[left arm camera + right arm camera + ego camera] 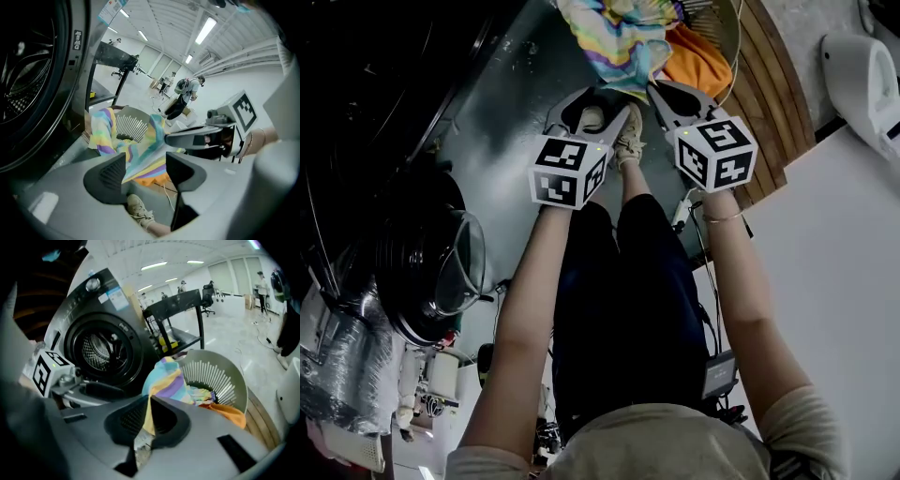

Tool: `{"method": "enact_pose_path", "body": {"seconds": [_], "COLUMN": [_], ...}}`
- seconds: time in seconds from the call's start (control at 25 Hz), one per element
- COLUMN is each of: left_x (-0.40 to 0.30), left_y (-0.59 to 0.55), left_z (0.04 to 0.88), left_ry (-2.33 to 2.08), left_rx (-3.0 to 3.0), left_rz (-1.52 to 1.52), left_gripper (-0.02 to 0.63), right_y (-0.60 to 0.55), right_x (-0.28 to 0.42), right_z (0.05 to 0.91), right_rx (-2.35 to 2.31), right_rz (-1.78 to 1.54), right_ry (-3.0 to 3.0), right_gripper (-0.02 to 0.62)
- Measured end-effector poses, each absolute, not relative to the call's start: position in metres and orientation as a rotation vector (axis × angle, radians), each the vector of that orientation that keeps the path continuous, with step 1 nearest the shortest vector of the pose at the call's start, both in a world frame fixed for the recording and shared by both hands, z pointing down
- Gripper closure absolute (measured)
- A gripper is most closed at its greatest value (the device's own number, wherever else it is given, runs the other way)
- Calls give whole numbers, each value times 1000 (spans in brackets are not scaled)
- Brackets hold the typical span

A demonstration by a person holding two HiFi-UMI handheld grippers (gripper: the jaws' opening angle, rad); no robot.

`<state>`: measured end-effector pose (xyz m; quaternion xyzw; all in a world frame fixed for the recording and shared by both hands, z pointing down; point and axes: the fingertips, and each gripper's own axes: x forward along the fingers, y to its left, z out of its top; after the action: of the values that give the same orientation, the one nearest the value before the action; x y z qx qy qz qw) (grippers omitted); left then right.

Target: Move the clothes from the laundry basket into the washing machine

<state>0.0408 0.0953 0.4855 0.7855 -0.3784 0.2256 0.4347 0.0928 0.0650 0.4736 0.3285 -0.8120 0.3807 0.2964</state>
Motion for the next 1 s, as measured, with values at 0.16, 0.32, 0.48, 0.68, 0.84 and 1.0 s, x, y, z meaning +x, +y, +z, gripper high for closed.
{"method": "enact_pose_path", "body": {"seconds": [0.16, 0.32, 0.48, 0.68, 0.84, 1.0], "left_x": [52, 66, 77, 60, 27, -10], "left_y": [80, 59, 38, 16, 16, 21], "left_z": [453, 422, 402, 380, 380, 380], "left_ry": [-900, -860, -867, -1051, -1122, -1193], "left_rx": [2067, 2201, 2317, 2274, 2168, 2084], "left_rz": [588, 599, 628, 518, 509, 593], "left_gripper": [293, 249, 249, 546, 558, 560], "right_y": [42, 25, 17, 5, -4, 6], "right_x": [96, 84, 67, 72, 94, 79], "right_z": [402, 322, 248, 224, 269, 331], "right_rx": [962, 947, 884, 964, 1134, 1054], "right_rz": [1148, 1147, 1139, 1132, 1018, 1036], "right_ry": [-2295, -2489, -2688, -2767, -2606, -2488], "right_gripper": [580, 580, 580, 580, 579, 578]}}
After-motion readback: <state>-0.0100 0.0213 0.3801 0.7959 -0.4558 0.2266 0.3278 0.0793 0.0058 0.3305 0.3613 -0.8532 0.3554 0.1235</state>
